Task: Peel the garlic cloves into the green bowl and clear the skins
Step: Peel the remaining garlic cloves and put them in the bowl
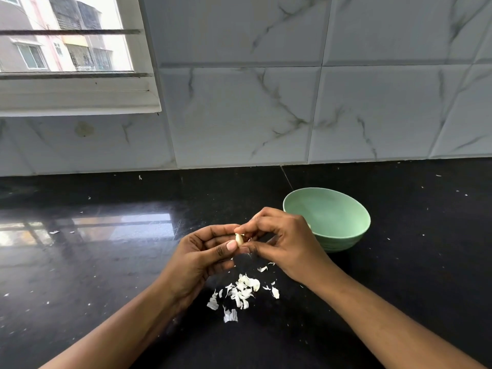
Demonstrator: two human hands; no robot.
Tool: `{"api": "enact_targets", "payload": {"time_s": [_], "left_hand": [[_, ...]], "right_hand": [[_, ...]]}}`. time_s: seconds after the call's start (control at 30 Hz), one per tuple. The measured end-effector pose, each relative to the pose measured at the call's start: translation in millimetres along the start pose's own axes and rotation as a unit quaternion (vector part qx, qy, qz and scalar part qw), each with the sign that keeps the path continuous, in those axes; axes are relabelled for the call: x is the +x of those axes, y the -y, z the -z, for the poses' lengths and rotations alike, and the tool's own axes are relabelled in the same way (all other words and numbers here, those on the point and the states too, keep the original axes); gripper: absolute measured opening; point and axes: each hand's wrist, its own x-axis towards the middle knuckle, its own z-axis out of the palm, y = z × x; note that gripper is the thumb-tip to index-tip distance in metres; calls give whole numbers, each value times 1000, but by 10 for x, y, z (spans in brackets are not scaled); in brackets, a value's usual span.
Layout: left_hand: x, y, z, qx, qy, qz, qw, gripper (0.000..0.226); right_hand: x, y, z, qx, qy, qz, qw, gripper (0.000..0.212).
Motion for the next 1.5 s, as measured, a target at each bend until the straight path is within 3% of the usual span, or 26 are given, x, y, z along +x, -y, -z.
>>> {"api": "enact_targets", "payload": {"time_s": [0.2, 0.4, 0.6, 0.8, 0.93, 1.07, 1.27, 1.5], "left_hand": [[-7, -28, -25, -25, 7, -5, 1000, 66], [-8, -20, -41, -15, -11, -12, 1000, 67], [-8, -12, -48, -25, -9, -20, 999, 64], [-18, -17, -35, 13, -19, -36, 999, 64], [-35, -21, -29, 83, -10, -57, 995, 43], [-46, -19, -37, 87, 2, -65, 994, 37], [-38, -44, -34, 72, 5, -78, 994, 53], [-48, -57, -50, 58, 6, -67, 996, 52]], "right_hand": [[-22, 38, -50, -37, -42, 48, 997, 19], [-31, 71, -42, -40, -32, 55, 997, 6], [18, 59, 36, 10, -40, -21, 999, 25], [6, 62, -3, 5, 12, -1, 1000, 22], [15, 80, 46, 17, 68, -21, 997, 23], [23, 83, 70, 32, 101, -27, 994, 23], [15, 69, 51, 47, 90, -19, 995, 16], [12, 93, 44, 77, 81, -14, 994, 31]]}}
